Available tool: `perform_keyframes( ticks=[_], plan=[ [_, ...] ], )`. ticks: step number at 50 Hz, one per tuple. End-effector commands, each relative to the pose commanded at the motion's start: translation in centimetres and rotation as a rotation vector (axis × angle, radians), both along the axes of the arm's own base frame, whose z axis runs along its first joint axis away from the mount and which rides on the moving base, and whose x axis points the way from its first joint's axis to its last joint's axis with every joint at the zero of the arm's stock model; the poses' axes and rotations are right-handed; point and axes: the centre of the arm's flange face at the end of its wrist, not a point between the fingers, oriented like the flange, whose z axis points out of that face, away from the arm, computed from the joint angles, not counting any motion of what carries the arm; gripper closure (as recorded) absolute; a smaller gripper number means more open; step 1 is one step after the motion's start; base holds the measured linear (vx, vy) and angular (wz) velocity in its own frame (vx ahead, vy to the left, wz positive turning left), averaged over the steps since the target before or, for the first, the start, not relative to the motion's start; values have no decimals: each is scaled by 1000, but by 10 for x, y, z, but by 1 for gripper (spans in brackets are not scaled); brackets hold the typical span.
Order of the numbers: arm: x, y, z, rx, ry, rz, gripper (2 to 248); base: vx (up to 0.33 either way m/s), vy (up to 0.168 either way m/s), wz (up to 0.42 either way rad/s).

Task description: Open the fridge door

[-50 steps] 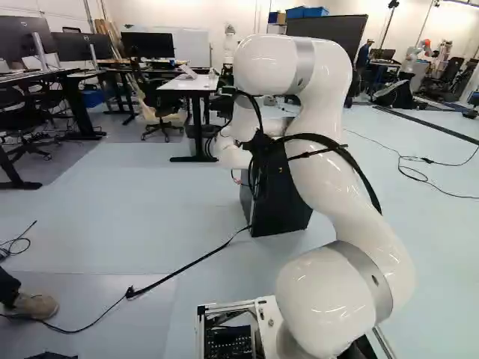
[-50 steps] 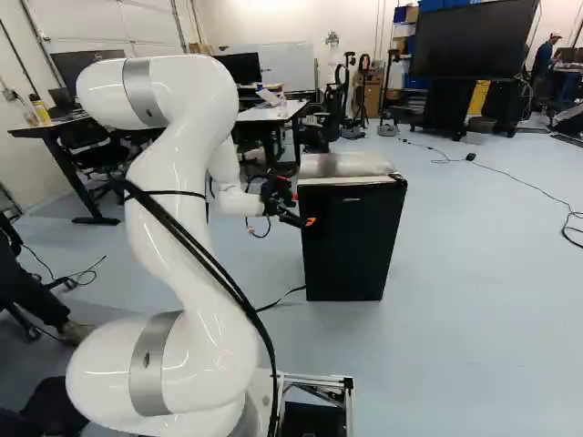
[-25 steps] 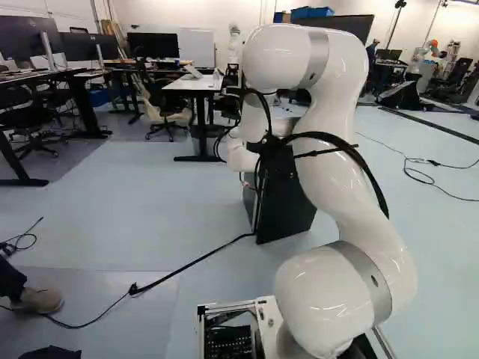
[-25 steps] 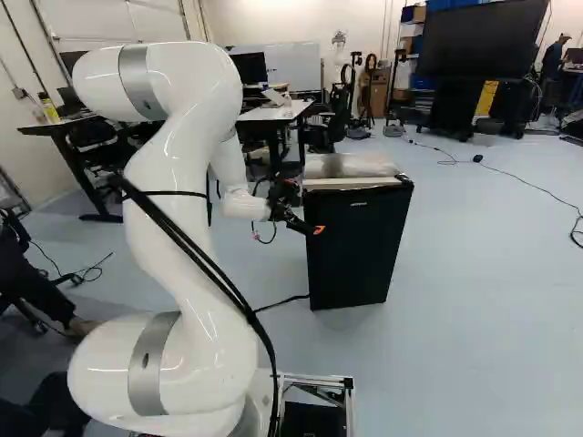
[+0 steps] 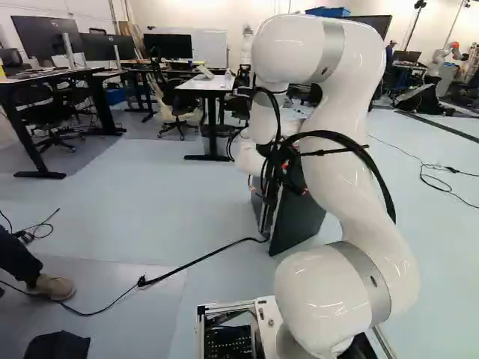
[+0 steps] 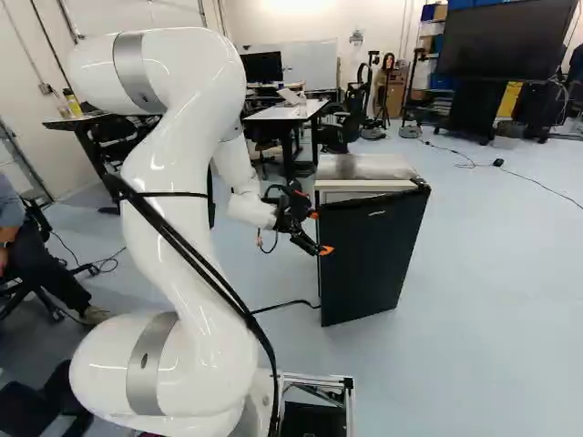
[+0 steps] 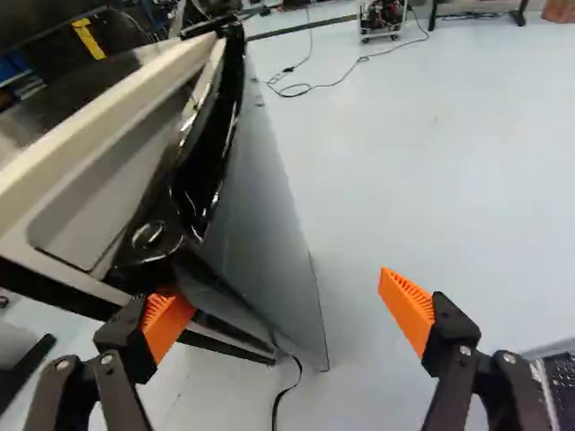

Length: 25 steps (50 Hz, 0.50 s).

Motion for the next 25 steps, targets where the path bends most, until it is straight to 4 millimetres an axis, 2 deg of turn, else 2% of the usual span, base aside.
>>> perform_keyframes(
  ticks=[25],
  plan=[
    [-58, -17, -8, 88, 53, -285, 3, 0, 2, 9]
  ],
)
